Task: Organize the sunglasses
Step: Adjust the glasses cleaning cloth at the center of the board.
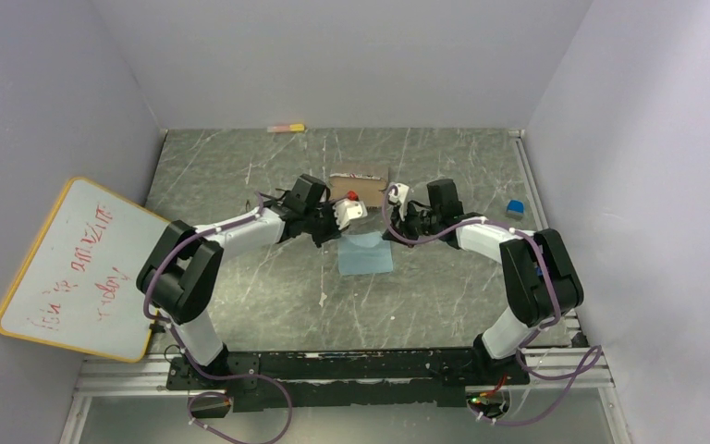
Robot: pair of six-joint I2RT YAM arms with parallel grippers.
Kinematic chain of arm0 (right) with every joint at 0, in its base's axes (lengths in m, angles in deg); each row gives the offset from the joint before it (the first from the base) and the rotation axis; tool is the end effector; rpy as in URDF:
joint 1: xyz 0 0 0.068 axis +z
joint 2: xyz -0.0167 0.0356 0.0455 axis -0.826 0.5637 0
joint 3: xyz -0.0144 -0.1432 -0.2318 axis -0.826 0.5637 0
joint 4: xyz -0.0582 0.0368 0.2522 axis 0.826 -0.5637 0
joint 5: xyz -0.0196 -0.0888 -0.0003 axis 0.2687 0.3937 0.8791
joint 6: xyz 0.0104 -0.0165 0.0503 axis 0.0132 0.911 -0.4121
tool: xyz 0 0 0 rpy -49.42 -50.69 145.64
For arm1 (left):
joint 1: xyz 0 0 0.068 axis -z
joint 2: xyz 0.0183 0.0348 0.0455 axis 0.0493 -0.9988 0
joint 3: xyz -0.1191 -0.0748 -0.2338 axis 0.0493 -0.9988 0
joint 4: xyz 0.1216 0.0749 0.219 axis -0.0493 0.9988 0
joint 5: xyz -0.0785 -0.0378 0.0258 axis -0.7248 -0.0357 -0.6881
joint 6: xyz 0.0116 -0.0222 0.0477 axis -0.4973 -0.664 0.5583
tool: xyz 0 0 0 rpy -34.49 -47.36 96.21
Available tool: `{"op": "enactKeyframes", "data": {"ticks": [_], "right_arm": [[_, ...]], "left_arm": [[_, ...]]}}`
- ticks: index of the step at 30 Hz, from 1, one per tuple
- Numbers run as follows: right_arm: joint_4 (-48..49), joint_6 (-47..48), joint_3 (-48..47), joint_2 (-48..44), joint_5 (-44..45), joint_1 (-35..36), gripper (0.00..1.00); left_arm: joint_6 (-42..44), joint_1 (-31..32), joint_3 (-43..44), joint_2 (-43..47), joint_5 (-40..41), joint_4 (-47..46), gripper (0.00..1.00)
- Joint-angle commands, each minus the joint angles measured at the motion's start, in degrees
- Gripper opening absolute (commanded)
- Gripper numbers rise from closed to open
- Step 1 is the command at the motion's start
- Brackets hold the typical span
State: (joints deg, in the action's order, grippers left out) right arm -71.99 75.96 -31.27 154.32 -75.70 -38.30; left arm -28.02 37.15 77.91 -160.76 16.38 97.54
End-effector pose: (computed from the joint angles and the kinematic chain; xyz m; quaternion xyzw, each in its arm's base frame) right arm 0.2958 0.1193 0.1735 -0.4730 0.7193 0.3174 0.3976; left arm 0.2931 -0.2172 0.1999 0.5697 0.7147 -0.1906 0.3583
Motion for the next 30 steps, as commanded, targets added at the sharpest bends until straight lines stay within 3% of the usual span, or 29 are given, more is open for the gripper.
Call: {"op": "enactKeyframes", "data": {"ticks": [1, 30], "right_arm": [[-2.58, 3.51, -2.29, 0.39, -2.49, 0.15, 0.00], [-10.07, 8.29, -4.01, 1.90, -3.65, 0.13, 0.00]], "left_arm": [[0.73, 0.30, -1.30, 0.74, -2.14, -1.00, 0.05], [4.63, 0.29, -1.16, -0.52, -10.48, 4.77, 0.05]]}}
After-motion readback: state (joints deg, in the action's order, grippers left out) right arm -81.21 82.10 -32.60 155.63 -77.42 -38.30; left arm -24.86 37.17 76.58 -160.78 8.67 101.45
